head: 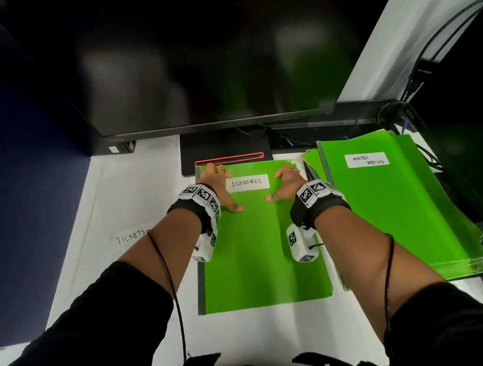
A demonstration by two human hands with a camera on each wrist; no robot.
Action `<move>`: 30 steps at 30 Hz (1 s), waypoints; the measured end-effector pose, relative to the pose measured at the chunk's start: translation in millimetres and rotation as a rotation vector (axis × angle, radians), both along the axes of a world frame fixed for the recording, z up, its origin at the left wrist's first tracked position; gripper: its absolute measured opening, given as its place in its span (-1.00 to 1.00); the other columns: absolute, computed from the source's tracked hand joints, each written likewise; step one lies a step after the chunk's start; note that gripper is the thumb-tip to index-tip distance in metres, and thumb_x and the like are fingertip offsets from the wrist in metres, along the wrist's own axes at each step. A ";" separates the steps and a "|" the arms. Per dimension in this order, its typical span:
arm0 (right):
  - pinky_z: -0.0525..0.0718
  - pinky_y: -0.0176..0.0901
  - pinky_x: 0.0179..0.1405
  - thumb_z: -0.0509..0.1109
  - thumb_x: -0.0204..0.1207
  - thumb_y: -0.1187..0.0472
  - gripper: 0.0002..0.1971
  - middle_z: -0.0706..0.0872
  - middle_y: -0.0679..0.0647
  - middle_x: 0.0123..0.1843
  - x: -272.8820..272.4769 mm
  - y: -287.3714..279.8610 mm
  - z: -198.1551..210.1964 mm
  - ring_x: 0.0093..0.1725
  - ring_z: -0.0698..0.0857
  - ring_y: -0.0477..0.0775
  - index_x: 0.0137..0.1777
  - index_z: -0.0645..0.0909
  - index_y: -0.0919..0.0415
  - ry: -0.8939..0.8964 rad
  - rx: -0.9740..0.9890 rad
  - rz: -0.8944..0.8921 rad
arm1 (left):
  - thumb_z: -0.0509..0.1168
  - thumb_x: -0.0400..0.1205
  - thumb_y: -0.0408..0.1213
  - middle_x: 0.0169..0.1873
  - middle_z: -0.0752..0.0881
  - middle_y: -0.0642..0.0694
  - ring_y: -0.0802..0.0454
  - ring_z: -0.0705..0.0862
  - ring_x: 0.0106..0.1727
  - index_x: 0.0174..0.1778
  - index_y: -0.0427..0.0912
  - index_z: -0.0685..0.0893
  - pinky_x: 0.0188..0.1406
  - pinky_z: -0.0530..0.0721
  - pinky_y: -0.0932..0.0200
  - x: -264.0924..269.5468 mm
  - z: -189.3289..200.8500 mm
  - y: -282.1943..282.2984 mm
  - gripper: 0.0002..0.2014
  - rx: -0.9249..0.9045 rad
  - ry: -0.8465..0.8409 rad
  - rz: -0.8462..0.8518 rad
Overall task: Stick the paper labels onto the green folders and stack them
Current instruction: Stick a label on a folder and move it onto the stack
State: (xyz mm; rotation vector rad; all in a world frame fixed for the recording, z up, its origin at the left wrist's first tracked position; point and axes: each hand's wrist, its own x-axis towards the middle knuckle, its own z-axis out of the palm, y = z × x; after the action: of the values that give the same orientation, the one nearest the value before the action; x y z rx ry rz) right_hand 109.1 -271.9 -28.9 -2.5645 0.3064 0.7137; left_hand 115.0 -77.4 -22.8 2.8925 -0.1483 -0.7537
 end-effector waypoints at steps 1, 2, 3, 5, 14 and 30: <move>0.45 -0.02 0.43 0.64 0.26 0.02 -0.27 0.41 0.16 0.43 -7.0 0.3 1.9 0.46 0.41 0.18 0.37 0.39 0.18 -0.039 0.033 -0.027 | 0.57 0.19 0.20 0.27 0.30 -0.14 -0.15 0.35 0.40 0.44 -0.02 0.34 0.42 0.48 -0.08 -3.1 0.5 1.3 -0.06 -0.019 -0.002 0.001; 0.44 -0.02 0.44 0.65 0.22 -0.01 -0.26 0.40 0.16 0.43 -14.5 0.6 3.0 0.46 0.40 0.19 0.36 0.40 0.15 -0.075 0.043 -0.049 | 0.59 0.17 0.19 0.26 0.31 -0.14 -0.15 0.34 0.40 0.43 -0.01 0.35 0.43 0.46 -0.07 -6.6 0.9 3.2 -0.05 -0.048 -0.023 0.019; 0.41 0.01 0.45 0.65 0.20 -0.07 -0.21 0.36 0.18 0.45 -23.3 1.2 4.8 0.48 0.37 0.21 0.38 0.40 0.15 -0.110 0.012 -0.060 | 0.60 0.14 0.20 0.27 0.31 -0.14 -0.15 0.34 0.38 0.41 -0.03 0.36 0.42 0.47 -0.05 -10.7 1.2 6.4 -0.03 -0.065 -0.073 0.048; 0.39 0.13 0.47 0.61 0.16 -0.22 -0.05 0.27 0.25 0.52 -39.4 2.0 7.7 0.54 0.28 0.28 0.47 0.31 0.18 -0.138 -0.164 -0.074 | 0.59 0.07 0.28 0.27 0.32 -0.17 -0.13 0.37 0.33 0.44 -0.14 0.30 0.33 0.52 -0.03 -19.2 4.7 12.0 0.10 0.005 -0.192 0.138; 0.49 0.09 0.35 0.48 0.42 -0.09 -0.22 0.33 0.30 0.52 -65.4 19.8 -0.4 0.53 0.28 0.29 0.50 0.21 0.21 -0.156 -0.175 -0.218 | 0.50 0.31 0.22 0.40 0.30 -0.25 -0.17 0.35 0.42 0.44 -0.32 0.36 0.32 0.51 -0.04 -40.3 15.3 1.2 -0.06 0.087 -0.192 0.281; 0.45 0.09 0.38 0.48 0.44 -0.04 -0.29 0.41 0.28 0.48 -73.0 27.9 19.6 0.46 0.38 0.30 0.52 0.27 0.14 -0.307 -0.151 -0.222 | 0.54 0.40 -0.04 0.41 0.32 -0.23 -0.20 0.45 0.38 0.60 -0.26 0.08 0.29 0.55 -0.09 -58.1 15.2 7.4 0.00 -0.186 -0.276 0.484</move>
State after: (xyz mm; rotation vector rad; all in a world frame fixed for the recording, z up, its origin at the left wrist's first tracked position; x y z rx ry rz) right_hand 36.1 -244.0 -9.3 -2.6748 0.5486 0.2191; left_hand 56.8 -70.0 -7.7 2.6701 0.4147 -0.2414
